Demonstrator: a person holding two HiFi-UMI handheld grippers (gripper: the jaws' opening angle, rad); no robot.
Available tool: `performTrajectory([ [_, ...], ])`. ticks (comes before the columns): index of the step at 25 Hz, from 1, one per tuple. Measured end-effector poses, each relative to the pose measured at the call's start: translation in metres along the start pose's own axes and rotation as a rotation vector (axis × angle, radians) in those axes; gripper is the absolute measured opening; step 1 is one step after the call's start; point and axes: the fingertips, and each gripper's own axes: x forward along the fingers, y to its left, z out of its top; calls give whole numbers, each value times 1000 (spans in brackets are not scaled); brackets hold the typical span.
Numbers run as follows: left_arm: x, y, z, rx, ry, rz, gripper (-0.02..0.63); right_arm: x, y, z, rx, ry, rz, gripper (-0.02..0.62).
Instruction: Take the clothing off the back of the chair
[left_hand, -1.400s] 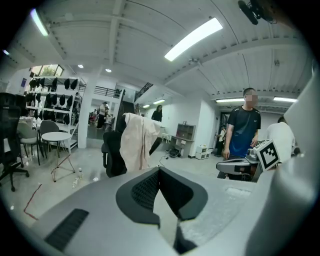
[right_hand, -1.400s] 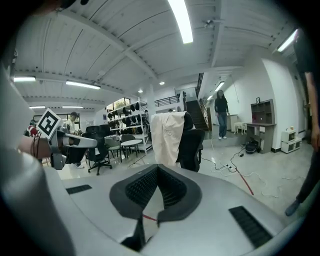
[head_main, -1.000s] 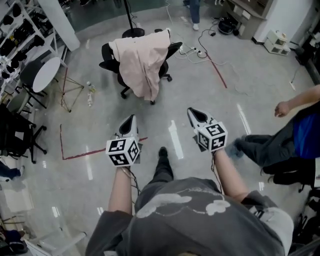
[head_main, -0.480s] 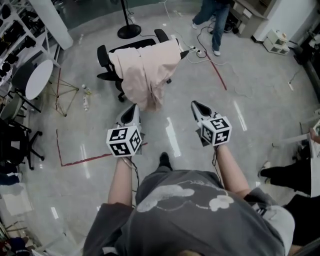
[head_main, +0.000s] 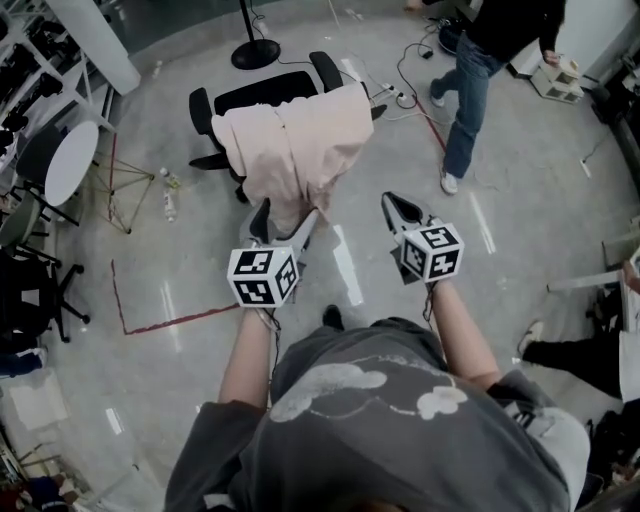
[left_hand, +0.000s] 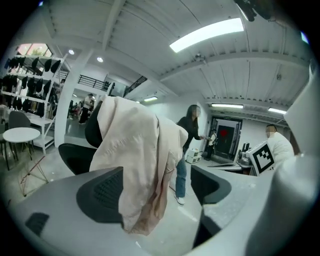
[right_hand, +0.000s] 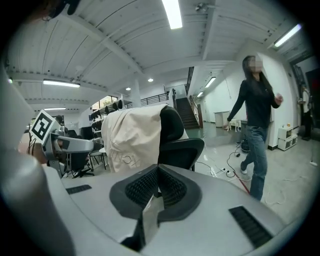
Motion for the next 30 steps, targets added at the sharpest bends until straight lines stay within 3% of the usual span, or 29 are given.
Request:
performTrajectory([
  [3,10,3,4,11,-30,60,478,7,-5,-4,1,12,15,-8],
  [7,26,9,6,-5,-12,124,528,18,-11,-3,-11,21,54,-8],
  [16,69,18,10,-19,53,277,546,25,-48,7,-31,35,121,-8],
  [23,94,19,17,-31,97,292,543,21,-70,7,-33,40,118,-8],
  [24,95,21,18,-32,109,287,537,22,-70,5,-32,43,116,-8],
  [25,96,23,19,-33,120,283,487,24,-69,4,-34,48,112,-8],
  [27,94,27,19,-37,130,287,297,25,-69,1,-41,57,101,-8],
  [28,93,28,20,-38,129,294,243,24,-70,1,-41,57,94,-8],
  [30,91,31,19,-41,123,300,202,23,-72,1,-34,54,82,-8],
])
